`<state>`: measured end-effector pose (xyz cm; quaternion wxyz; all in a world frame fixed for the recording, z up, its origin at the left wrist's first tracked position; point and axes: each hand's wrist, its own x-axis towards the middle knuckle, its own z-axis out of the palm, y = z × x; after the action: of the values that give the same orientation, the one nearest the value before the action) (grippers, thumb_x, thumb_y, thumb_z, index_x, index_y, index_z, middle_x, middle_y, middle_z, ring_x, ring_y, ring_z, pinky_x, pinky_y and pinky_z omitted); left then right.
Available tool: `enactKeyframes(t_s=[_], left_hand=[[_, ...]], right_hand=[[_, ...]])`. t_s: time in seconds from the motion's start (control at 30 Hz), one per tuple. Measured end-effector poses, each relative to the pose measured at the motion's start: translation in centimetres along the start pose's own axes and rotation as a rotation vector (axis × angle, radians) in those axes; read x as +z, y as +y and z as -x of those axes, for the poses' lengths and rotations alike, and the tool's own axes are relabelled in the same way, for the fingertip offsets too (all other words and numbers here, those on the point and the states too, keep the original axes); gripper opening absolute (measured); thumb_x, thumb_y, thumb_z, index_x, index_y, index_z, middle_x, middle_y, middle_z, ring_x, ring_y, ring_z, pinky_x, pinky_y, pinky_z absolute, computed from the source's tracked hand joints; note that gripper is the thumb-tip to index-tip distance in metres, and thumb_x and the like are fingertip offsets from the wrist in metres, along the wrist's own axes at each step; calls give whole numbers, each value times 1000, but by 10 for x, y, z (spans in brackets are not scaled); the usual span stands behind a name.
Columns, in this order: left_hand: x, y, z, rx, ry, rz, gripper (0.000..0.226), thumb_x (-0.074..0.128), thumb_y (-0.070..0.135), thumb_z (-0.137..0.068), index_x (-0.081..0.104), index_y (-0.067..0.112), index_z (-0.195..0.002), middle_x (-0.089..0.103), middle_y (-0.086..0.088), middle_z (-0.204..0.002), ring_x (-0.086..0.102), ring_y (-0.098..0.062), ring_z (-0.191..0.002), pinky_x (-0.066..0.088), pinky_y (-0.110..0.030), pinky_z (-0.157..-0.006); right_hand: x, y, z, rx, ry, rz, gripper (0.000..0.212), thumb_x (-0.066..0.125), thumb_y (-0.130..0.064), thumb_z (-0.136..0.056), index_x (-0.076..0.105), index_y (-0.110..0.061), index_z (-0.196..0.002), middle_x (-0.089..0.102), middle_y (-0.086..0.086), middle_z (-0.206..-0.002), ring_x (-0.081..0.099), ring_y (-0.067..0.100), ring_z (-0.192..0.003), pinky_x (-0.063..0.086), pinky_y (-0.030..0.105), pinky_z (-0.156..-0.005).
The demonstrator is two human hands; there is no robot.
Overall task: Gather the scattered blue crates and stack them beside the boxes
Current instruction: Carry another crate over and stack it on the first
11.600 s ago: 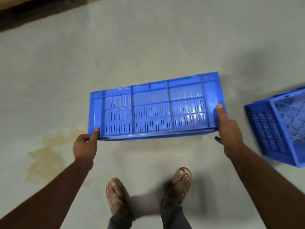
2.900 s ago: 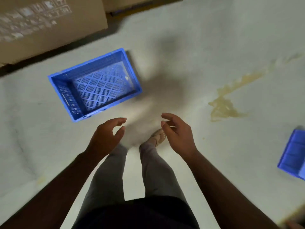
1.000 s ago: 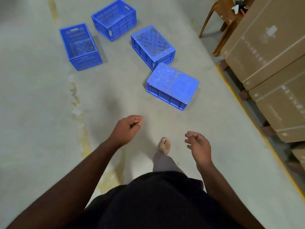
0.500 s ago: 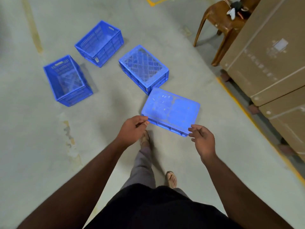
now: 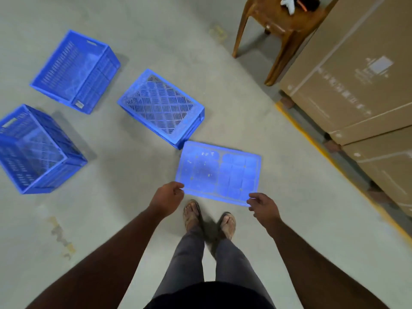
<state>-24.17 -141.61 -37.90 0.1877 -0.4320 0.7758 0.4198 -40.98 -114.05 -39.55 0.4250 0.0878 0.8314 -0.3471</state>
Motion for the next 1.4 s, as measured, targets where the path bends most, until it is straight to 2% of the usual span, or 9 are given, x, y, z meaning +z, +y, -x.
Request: enactKeyframes(t_s=[0.13,0.3,0.43,0.57,0.63,0.77,1.03,1.23,1.4], left_hand=[[37,-5,-86,-115,23,32,32,59,18,-91,70,17,-121,73,-7,-117,66,-27,-109,46,-27,-92],[127,-47,-211,-237,-6,-34,41,65,20,-91,60,9,-131,69,-14,-125,64,-30,-117,42,-31,-99],[174,-80,-310,-289,39,-65,68,70,35,-88,48,4,-143,54,-21,-143,52,-35,-131,35,-37,-109],[190,-116,-406,-311,159,-88,105,69,69,-74,41,-5,-142,38,-29,-149,34,-39,-142,24,-45,-121],[187,-124,-426,-408,178,114,106,80,66,-69,40,-4,-138,49,-25,-140,51,-39,-130,44,-50,-107],[183,-130,-423,-381,82,469,51,79,42,-83,69,-2,-107,70,-21,-90,69,-22,-64,61,-38,-61],[151,-120,-369,-479,232,521,85,67,89,-56,70,11,-88,72,-11,-91,69,-25,-83,57,-39,-81],[143,-115,-273,-275,422,511,61,56,82,-76,59,24,-94,67,0,-91,68,-24,-91,52,-40,-82],[149,-141,-217,-256,202,704,74,45,97,-65,79,34,-86,76,12,-96,70,-5,-95,47,-27,-88]], right_hand=[[21,12,-103,109,-34,156,17,62,-25,-88,67,-34,-102,73,1,-112,69,26,-102,56,39,-91],[60,34,-246,135,45,126,37,58,-16,-93,64,-22,-129,67,4,-129,65,22,-97,51,20,-72],[71,69,-352,114,211,146,60,63,-23,-92,47,-12,-149,51,13,-150,52,32,-134,39,35,-110],[63,93,-424,181,317,138,56,52,-19,-87,46,-3,-141,56,22,-140,53,42,-128,42,43,-105],[59,100,-447,224,311,143,54,49,-12,-92,41,-5,-144,56,22,-139,54,42,-127,43,41,-102],[53,110,-467,193,274,117,49,50,-22,-83,53,-9,-130,61,24,-125,61,42,-110,48,40,-85],[16,102,-431,279,184,-360,35,58,-45,-55,57,-20,-80,53,10,-86,50,26,-67,41,39,-65],[-1,98,-344,243,201,-492,68,54,-82,-80,65,-23,-113,64,-1,-111,62,20,-98,52,41,-80],[11,118,-299,231,90,-444,72,70,-75,-73,66,-16,-114,61,1,-111,64,16,-97,59,48,-86]])
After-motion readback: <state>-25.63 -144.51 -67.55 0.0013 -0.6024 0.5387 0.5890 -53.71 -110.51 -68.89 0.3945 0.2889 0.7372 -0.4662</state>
